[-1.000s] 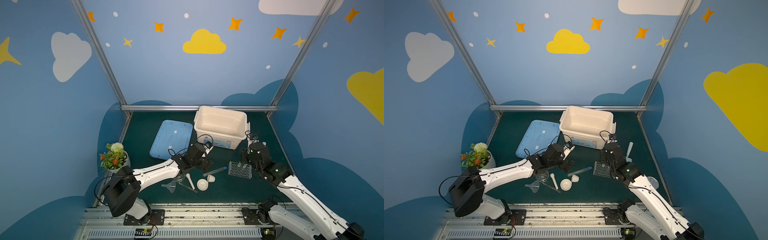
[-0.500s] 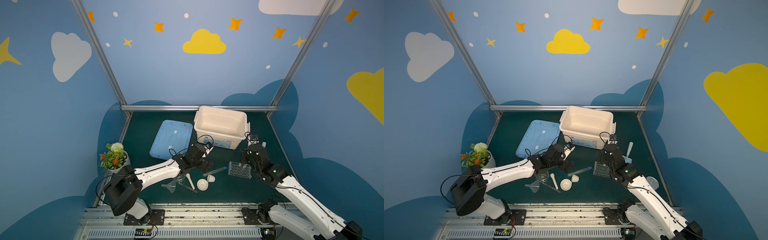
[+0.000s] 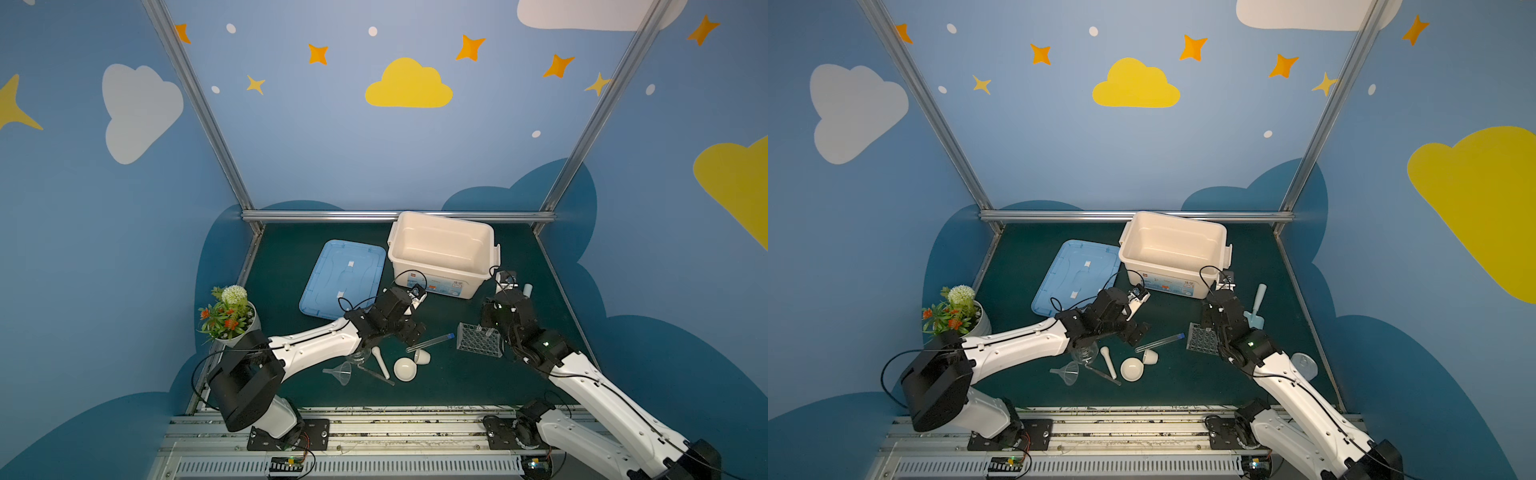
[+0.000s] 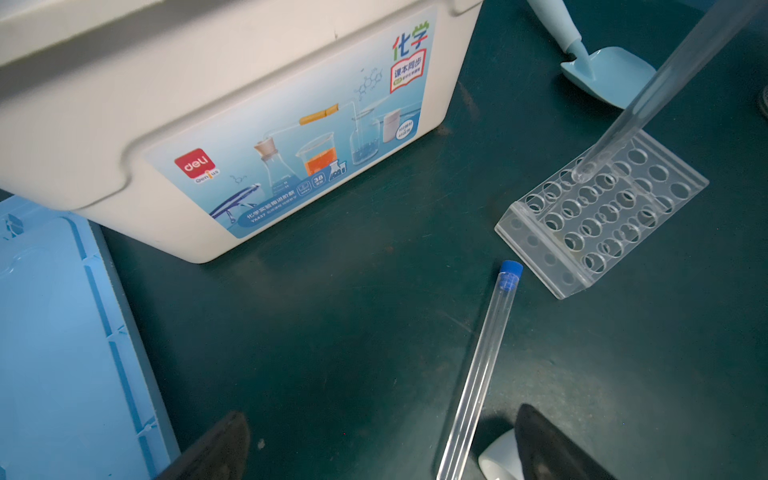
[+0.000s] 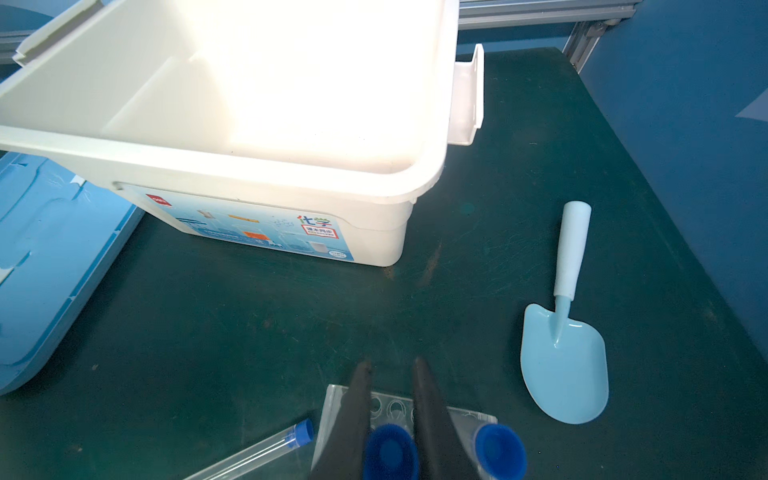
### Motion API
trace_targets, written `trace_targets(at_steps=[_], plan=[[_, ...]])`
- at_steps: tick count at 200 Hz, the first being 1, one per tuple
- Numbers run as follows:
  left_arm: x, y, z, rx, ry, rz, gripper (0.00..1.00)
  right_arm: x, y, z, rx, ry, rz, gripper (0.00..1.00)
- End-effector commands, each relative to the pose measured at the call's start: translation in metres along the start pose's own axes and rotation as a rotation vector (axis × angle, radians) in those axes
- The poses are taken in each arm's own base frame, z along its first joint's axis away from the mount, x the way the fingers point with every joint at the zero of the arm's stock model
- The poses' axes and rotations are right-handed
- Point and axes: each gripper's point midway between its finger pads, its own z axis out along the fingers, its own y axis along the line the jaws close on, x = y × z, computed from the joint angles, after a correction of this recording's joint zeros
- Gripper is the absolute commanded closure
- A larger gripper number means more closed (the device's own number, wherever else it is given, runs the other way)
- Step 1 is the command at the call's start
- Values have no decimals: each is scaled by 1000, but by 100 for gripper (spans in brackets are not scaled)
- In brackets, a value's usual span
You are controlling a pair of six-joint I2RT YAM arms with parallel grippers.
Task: Organize the chemistry lab equipment
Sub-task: 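Lower the held tube into the clear rack with the right gripper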
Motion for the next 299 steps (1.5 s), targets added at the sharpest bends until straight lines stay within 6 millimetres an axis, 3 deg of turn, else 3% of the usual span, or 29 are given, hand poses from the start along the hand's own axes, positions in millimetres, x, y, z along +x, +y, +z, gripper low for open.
trace_targets(at_steps=[1, 35, 40, 87, 299], plan=[[3, 2, 3, -3, 16, -13, 0, -4, 1, -1, 1, -26, 25, 98], [2, 1, 3, -1, 14, -13, 0, -2, 1, 1, 3, -18, 27, 98], [2, 1, 2, -2, 13, -13, 0, 9, -1, 5, 10, 2, 15, 98], [5, 2, 2, -5, 19, -15, 0, 17, -3, 7, 14, 15, 10, 98], [9, 1, 5, 0, 34, -18, 0, 27, 0, 19, 19, 58, -4, 90]])
